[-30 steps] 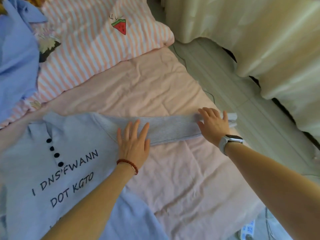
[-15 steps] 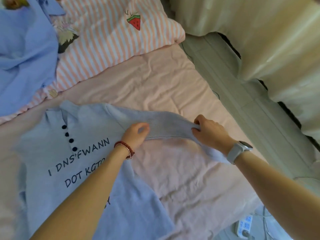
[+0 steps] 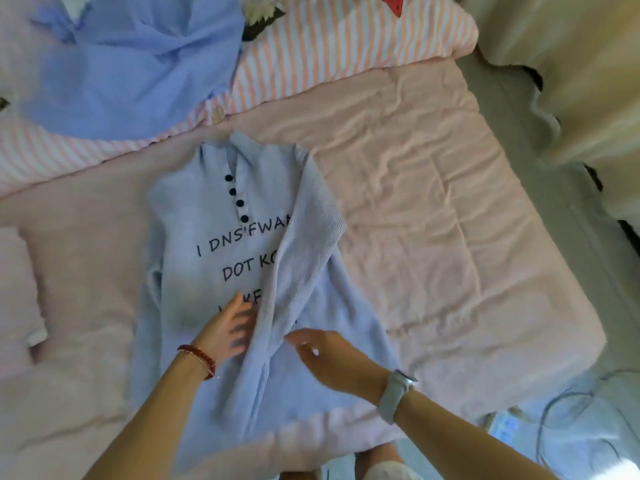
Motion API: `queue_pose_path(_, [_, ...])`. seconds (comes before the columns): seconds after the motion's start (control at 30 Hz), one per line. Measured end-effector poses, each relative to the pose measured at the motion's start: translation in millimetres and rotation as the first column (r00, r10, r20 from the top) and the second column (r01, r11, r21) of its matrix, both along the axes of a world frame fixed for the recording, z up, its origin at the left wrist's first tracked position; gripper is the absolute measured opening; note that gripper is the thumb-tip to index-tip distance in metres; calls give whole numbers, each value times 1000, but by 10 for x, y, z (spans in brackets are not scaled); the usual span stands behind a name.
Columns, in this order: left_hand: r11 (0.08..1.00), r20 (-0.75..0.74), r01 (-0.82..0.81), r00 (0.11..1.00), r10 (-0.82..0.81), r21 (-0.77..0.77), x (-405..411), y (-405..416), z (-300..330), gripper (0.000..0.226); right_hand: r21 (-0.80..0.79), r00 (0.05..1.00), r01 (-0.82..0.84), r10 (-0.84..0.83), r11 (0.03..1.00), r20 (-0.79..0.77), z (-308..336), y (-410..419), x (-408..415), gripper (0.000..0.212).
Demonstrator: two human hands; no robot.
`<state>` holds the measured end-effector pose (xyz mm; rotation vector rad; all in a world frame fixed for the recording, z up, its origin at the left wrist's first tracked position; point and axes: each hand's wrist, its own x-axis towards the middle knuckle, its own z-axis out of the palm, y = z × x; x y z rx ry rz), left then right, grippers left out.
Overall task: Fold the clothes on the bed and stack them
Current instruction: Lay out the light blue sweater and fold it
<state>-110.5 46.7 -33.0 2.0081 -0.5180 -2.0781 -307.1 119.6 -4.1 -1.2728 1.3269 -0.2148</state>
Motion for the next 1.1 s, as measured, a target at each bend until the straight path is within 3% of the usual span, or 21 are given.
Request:
queue_pose_path(0.07, [982, 114, 130, 987, -114, -139, -7, 151, -103, 28, -135, 915, 323, -346, 937, -207, -206, 93, -107, 29])
queue_pose_path(0.13, [909, 334, 334, 911, -243, -251, -61, 262, -197, 12, -250, 747, 485, -546, 838, -379, -388, 163, -295, 31])
queue_pose_path(0.2, [864, 454, 395, 861, -230, -312, -107, 323, -220, 28, -159, 670, 543, -539, 825, -510, -501, 214, -464, 36])
queue_pose_path(0.3, [827, 422, 340, 896, -139, -449, -61, 333, -171, 37, 68, 709, 544, -414, 837, -571, -614, 235, -567, 25])
queue_pose_path(0.37, [789, 410, 331, 905, -110, -518, 54, 333, -107, 33, 85, 739, 529, -408, 845, -536, -601, 235, -546, 26])
queue_pose_path(0.43, [777, 432, 298, 901, -37, -555, 215, 344, -73, 27, 2, 708, 571, -490, 821, -509, -559, 272, -534, 29])
queue_pose_path(0.53, [800, 484, 303, 875, -19, -517, 417, 396, -117, 19, -100, 585, 621, -545, 778, -601, -515, 442, -575, 24])
queue_pose_path(0.6, [840, 448, 333, 886, -122, -429, 490, 463, -207, 12, -45, 551, 616, -471, 786, -689, -526, 513, -602, 18])
queue_pose_path(0.67, [863, 433, 388, 872, -230, -323, 528, 556, -307, 18, -37, 525, 615, -444, 788, -726, -512, 490, -550, 20])
queue_pose_path(0.77, [861, 535, 469, 787, -307, -196, 582, 684, -424, 22, -233, 508, 408, -432, 883, -745, -468, 358, -303, 40])
queue_pose_path(0.93, [858, 644, 506, 686, -339, -87, 690, 836, -392, 39, -479, 784, 24, -314, 877, -535, -369, 70, 393, 42])
queue_pose_path(1.03, [824, 772, 515, 614, -164, -235, 859, 852, -292, 29, -493, 844, -306, -7, 815, -536, -413, -66, 816, 44])
queue_pose_path(1.1, [817, 831, 469, 556, 22, -336, 1044, 846, -235, 31, -365, 781, -525, 265, 769, -565, -497, -93, 1061, 47])
